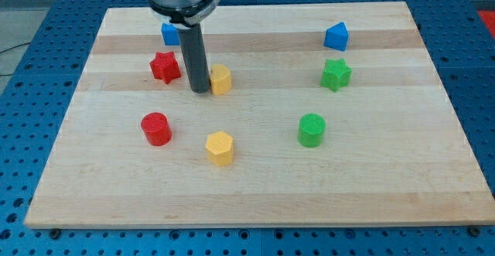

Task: Move the blue triangle top diagonally to the green star

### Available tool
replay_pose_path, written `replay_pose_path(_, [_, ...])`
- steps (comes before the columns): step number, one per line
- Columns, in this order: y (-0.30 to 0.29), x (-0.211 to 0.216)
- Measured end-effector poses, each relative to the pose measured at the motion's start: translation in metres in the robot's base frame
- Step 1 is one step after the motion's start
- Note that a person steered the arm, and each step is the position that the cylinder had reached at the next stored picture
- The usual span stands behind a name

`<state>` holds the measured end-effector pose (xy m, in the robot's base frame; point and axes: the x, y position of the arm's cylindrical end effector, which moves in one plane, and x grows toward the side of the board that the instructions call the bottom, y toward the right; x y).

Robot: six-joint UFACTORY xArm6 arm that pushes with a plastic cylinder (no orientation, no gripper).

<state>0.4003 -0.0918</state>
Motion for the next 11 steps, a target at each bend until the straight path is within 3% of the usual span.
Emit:
replay_pose_path(1, [-0.002,-0.03])
replay_pose_path(3, [0.069,0.004])
replay_pose_path(4, [0.085,-0.053])
replay_pose_path(6, [0.195,-0.161])
replay_pose_path(7, [0.26,-0.16])
replay_pose_path(8, [0.272,-0.117])
replay_pose_path(10, [0.137,-0.109])
replay_pose_path(11, [0.119,-0.137])
